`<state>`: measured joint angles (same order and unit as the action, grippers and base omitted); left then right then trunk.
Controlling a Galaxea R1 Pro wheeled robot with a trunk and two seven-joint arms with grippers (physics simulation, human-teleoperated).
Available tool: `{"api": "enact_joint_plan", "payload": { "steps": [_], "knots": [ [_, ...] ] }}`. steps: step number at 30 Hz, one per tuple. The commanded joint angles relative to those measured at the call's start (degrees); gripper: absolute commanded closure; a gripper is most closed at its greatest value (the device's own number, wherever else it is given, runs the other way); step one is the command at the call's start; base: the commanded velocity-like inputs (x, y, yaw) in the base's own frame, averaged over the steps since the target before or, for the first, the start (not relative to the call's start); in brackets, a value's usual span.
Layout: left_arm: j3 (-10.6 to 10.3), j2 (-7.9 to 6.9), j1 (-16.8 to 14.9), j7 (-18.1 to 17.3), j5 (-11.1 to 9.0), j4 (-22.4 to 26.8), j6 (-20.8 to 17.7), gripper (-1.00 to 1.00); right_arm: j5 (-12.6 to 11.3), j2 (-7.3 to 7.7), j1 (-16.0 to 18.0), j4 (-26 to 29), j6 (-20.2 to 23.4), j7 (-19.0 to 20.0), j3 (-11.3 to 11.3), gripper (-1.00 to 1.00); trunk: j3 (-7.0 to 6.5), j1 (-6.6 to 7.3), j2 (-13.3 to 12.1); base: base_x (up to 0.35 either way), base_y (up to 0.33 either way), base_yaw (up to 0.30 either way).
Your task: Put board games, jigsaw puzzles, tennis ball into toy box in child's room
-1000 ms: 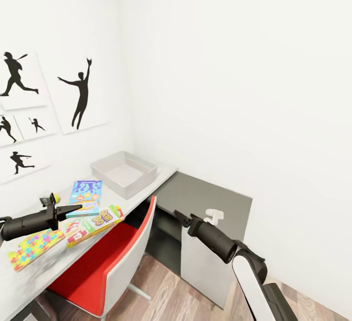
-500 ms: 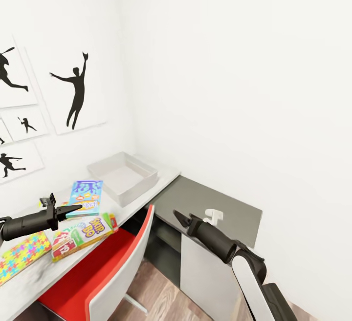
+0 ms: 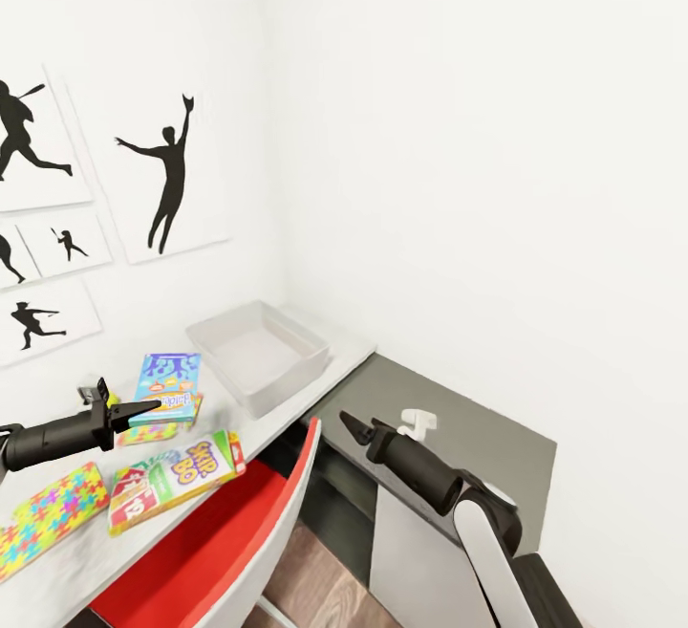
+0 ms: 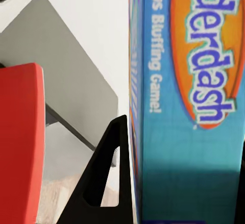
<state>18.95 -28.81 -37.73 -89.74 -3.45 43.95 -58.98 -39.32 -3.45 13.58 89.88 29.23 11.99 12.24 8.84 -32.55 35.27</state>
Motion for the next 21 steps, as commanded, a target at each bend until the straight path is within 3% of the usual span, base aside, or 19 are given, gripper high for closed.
{"api": "enact_joint_plan", "payload": {
  "steps": [1,21],
  "knots": [
    [0.0,-0.01,-0.1,-0.3,-0.1,0.0,-0.5,1.0,-0.2,-0.04,0.0,0.0,0.3,0.1,-0.1,-1.0,0.1,-0.04,0.1,0.211,0.002,0.061],
    [0.0,-0.01,0.0,-0.3,-0.1,0.0,-0.5,1.0,-0.1,-0.07,0.0,0.0,0.4,0.0,0.0,-1.0,0.25,-0.04,0.1,0.153,0.0,0.255]
  ]
}}
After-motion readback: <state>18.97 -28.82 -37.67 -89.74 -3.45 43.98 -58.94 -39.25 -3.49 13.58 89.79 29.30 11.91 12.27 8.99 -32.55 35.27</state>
